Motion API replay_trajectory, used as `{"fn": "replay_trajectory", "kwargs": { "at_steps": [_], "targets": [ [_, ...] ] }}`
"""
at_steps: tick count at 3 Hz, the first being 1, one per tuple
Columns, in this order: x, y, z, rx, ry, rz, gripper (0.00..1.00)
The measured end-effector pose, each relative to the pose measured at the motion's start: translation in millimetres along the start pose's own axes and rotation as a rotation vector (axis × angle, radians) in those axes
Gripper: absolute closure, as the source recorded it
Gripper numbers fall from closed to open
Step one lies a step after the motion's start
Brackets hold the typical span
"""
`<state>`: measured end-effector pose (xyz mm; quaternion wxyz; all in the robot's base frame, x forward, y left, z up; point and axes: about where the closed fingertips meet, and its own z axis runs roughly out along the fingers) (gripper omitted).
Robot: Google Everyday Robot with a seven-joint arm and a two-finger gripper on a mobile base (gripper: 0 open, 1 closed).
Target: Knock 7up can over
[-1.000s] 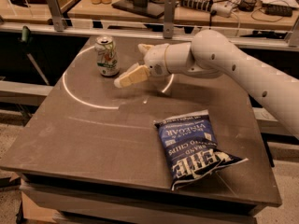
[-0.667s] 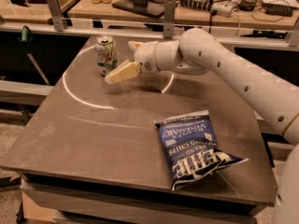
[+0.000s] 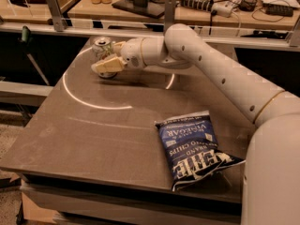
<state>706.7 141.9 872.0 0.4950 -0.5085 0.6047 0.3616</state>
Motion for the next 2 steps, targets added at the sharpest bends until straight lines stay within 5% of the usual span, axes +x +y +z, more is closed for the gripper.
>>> {"fn": "replay_trajectory", "kwargs": {
  "at_steps": [1, 2],
  "targets": [
    [-19.4, 4.6, -1.8, -0.010, 0.013, -0.105, 0.70],
    [-39.6, 3.0, -36.2, 0.075, 0.008, -0.262, 0.94]
  ]
}}
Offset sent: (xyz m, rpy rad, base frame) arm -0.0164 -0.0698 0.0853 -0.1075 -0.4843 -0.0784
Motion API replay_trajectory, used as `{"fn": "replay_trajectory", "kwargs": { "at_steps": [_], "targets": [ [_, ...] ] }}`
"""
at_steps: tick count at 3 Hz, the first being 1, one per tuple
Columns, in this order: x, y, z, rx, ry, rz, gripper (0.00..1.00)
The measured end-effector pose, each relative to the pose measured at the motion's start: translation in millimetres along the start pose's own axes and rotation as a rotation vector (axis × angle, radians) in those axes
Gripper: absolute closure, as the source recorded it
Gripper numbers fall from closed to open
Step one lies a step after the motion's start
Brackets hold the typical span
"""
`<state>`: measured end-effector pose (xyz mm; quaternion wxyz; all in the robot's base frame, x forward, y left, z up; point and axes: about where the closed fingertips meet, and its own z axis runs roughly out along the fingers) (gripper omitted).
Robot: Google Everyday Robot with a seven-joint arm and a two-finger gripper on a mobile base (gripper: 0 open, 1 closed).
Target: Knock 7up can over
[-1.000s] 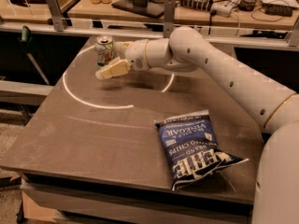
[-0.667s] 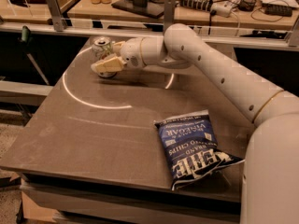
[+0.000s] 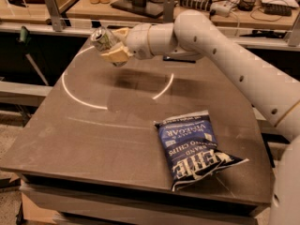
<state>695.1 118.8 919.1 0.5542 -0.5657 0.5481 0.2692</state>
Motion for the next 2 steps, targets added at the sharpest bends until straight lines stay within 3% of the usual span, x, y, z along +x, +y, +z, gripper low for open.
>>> {"fn": "replay_trajectory", "kwargs": {
  "at_steps": [1, 2],
  "targets": [
    [0.5, 0.3, 0.5, -0.002, -0.001, -0.013, 1.00],
    [0.5, 0.7, 1.5, -0.003, -0.001, -0.010, 1.00]
  ]
}}
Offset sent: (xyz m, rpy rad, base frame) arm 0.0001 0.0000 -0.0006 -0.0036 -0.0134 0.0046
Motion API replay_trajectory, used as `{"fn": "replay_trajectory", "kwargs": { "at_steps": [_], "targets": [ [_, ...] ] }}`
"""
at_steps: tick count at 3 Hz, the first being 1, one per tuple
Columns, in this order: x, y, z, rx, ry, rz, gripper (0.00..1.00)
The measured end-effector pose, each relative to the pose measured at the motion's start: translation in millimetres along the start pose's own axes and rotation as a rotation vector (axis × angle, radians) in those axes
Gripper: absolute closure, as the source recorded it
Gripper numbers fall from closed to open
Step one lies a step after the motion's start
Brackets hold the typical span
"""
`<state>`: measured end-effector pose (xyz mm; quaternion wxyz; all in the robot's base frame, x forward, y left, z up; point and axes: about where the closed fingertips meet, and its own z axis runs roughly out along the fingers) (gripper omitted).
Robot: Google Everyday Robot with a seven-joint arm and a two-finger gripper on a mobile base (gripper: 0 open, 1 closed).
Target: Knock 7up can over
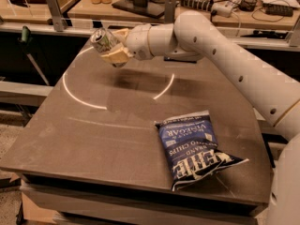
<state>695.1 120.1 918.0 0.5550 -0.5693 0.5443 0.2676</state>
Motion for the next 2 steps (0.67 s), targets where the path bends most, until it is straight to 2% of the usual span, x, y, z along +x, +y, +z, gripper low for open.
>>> {"fn": "replay_trajectory", "kwargs": {
  "at_steps": [1, 2],
  "targets": [
    [1.0, 2.8, 3.7, -0.041, 0.015, -0.036, 1.00],
    [8.2, -3.3, -15.7, -0.101, 0.097, -0.120, 1.00]
  ]
}}
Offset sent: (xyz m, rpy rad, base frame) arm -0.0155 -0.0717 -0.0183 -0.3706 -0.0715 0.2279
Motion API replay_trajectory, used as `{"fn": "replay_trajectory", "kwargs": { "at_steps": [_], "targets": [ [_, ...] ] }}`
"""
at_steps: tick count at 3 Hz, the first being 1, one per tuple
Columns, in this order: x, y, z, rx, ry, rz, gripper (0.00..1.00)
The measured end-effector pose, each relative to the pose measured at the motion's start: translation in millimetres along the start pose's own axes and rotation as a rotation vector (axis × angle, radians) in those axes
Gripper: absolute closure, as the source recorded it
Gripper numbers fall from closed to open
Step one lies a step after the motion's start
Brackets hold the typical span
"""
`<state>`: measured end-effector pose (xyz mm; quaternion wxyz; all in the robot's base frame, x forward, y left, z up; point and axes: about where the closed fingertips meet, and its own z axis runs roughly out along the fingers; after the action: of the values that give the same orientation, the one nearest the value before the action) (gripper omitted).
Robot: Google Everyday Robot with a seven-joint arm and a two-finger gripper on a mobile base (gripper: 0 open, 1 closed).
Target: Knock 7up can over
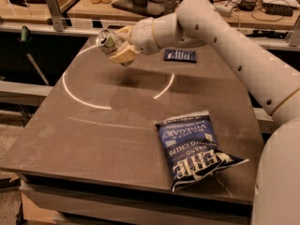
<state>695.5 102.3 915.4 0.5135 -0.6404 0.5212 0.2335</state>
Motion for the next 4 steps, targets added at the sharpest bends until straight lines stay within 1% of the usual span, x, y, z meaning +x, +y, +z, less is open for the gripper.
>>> {"fn": "replay_trajectory", "kwargs": {
  "at_steps": [1, 2, 3, 4],
  "targets": [
    [12.3, 12.6, -27.9, -0.108, 0.098, -0.037, 1.00],
    [20.5, 50.9, -57.1, -0.279, 0.248, -0.033, 1.00],
    [12.5, 75.6, -60.2, -0.400, 0.389, -0.095, 1.00],
    [15.3, 92.6, -66.5, -0.485, 0.573, -0.126, 1.00]
  ]
}}
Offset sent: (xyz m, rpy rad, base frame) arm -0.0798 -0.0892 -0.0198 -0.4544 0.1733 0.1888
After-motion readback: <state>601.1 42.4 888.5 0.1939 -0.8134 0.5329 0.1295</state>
